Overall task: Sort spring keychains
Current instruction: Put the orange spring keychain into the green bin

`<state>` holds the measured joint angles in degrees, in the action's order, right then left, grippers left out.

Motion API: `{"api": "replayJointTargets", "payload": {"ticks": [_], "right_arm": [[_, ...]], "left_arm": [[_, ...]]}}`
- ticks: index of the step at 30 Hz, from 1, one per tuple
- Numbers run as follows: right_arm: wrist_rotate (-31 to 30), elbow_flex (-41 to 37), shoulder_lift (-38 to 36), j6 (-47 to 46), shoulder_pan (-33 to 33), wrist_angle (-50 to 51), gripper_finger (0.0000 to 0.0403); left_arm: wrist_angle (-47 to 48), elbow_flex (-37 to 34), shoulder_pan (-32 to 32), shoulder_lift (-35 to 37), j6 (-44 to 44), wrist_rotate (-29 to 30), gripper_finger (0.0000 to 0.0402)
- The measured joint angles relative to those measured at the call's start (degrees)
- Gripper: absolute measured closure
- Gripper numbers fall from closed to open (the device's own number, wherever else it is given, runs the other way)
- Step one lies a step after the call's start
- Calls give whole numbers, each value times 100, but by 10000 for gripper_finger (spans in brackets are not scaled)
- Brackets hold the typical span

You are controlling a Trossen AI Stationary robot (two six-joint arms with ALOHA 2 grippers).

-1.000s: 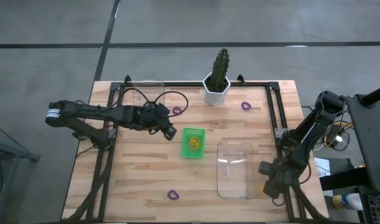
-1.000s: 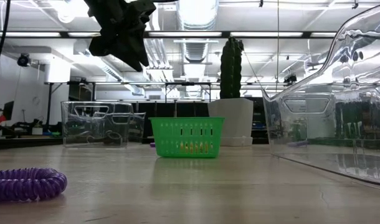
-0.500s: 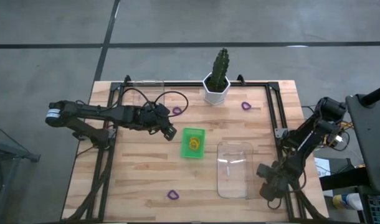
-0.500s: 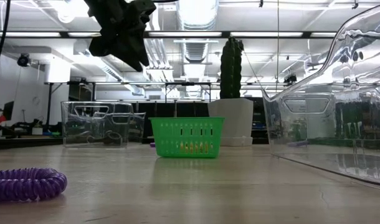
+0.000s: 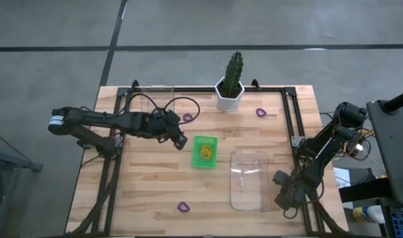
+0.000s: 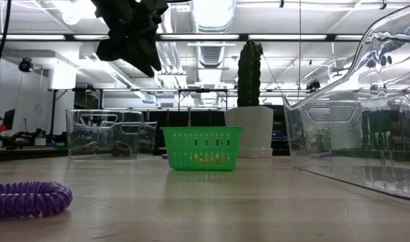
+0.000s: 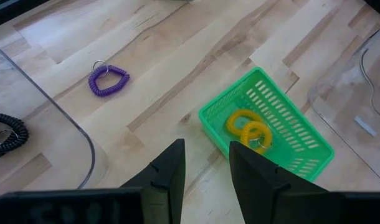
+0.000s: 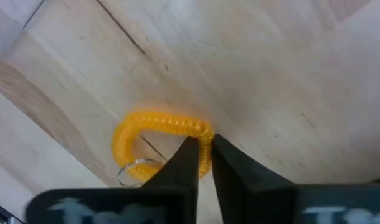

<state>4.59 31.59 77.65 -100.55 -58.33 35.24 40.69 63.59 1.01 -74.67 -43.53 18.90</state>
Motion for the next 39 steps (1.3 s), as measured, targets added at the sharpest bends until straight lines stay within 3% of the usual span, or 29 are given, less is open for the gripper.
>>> {"api": "replayJointTargets", "payload": {"ticks": [6, 14, 19, 23, 34, 39], "right_arm": [[108, -43, -447, -77, -8, 168, 387], [387, 181, -1862, -114, -9, 259, 389], [107, 555, -2699, 375, -7, 377, 390], [-949, 997, -3118, 1251, -7, 329, 390], [-5642, 2016, -3272, 5061, -2, -190, 390], [-7450, 2341, -2951, 6201, 30, -292, 390]], "left_arm": [[4, 0, -1, 0, 2, -24, 285], [0, -2, -1, 0, 20, -140, 285], [-7, -2, -1, 0, 20, -151, 285], [-89, -4, -1, 0, 20, -195, 285], [-1258, -11, 0, 0, 311, -361, 285], [-2123, -11, 0, 0, 601, -662, 285]]}}
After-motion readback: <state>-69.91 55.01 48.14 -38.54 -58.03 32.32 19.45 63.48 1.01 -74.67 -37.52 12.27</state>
